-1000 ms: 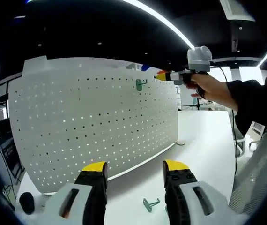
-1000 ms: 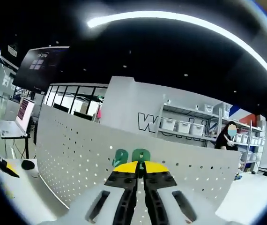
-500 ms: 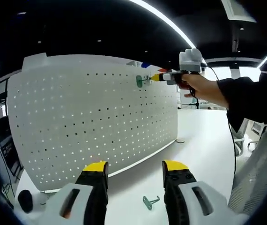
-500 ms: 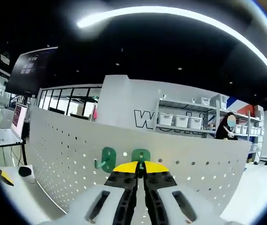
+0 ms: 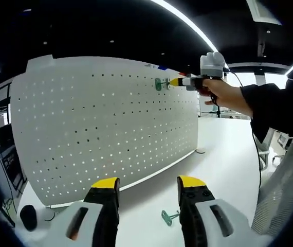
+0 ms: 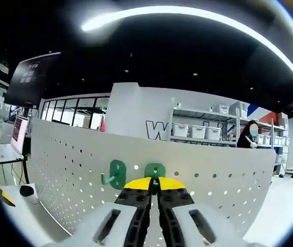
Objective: Insert the hook assembly into the mounting plate slot until the hook locks in place.
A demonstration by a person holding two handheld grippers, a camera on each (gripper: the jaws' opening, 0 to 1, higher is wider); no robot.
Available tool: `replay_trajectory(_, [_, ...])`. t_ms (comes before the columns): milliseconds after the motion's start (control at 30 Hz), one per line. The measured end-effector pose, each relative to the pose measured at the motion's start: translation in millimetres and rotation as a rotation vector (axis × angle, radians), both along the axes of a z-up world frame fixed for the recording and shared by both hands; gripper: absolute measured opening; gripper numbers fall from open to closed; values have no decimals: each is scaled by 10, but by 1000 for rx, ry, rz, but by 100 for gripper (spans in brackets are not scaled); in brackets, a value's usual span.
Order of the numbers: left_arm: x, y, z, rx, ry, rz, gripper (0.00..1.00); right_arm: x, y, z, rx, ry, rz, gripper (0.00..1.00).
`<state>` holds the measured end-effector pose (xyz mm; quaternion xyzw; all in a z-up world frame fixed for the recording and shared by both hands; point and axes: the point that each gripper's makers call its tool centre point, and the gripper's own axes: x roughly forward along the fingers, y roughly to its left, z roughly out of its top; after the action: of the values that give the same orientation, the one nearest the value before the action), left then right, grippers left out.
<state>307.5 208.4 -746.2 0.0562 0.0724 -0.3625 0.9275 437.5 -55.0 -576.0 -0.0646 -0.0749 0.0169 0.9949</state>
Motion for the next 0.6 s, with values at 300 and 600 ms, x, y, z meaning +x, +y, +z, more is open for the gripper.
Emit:
replay_trajectory(300, [4,9,-13,1,5,-2,46,22,-2,-33,18,-9,-8,1])
replay_trajectory(600, [8,16,-31,3,9,-3,45,34,41,-53,-116,3,-40,2])
